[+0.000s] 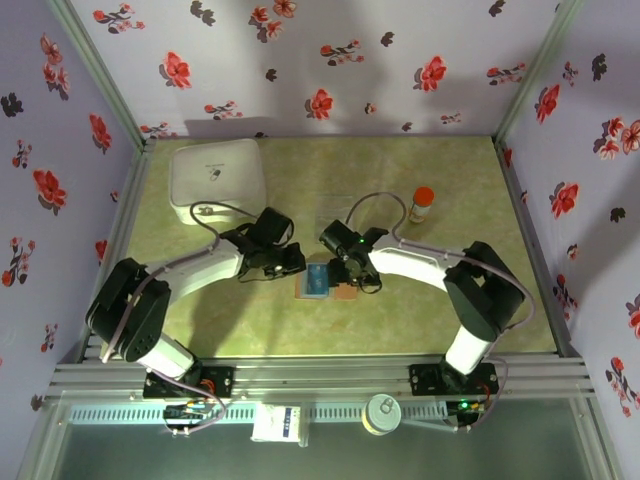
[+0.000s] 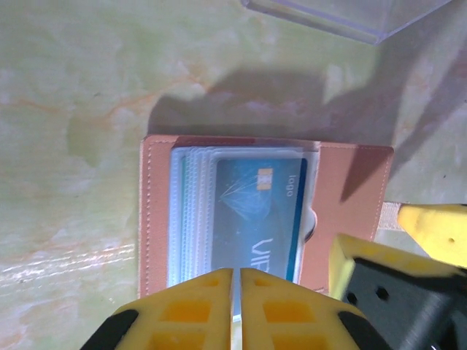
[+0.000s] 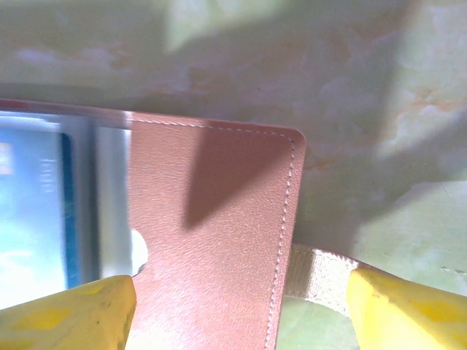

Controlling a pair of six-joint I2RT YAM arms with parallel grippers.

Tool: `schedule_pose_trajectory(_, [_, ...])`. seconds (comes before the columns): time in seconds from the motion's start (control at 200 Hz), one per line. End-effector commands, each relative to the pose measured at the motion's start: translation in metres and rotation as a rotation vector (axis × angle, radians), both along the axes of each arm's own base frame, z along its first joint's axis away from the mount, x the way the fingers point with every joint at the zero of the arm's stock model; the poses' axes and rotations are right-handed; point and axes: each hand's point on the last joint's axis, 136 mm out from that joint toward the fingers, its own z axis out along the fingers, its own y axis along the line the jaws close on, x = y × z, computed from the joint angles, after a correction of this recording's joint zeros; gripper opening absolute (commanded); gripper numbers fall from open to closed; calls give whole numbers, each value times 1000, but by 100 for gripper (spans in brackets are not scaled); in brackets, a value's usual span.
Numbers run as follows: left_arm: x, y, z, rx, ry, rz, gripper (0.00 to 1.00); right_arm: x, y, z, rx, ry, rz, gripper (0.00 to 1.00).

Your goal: Take the credit cards out of the card holder

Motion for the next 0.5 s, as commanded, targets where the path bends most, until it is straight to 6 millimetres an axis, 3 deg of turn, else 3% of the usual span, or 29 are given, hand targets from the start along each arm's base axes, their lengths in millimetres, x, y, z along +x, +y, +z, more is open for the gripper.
schedule_pose_trajectory(0.0, [0,-10,-4,6,14,-46,11,-1,8,26,61,-24,20,75])
schedule_pose_trajectory(0.155, [-1,-19,-13,2,35,-63,10,1,25,36,196,-45,19,70])
schedule_pose_trajectory(0.335, [-11,-28,-22,7,67,-104,9,0,52,33,396,-10,-5,57])
schedule_pose_trajectory(0.495, [-16,-25,-38,37,100,-111,9,1,65,24,462,21,-1,43])
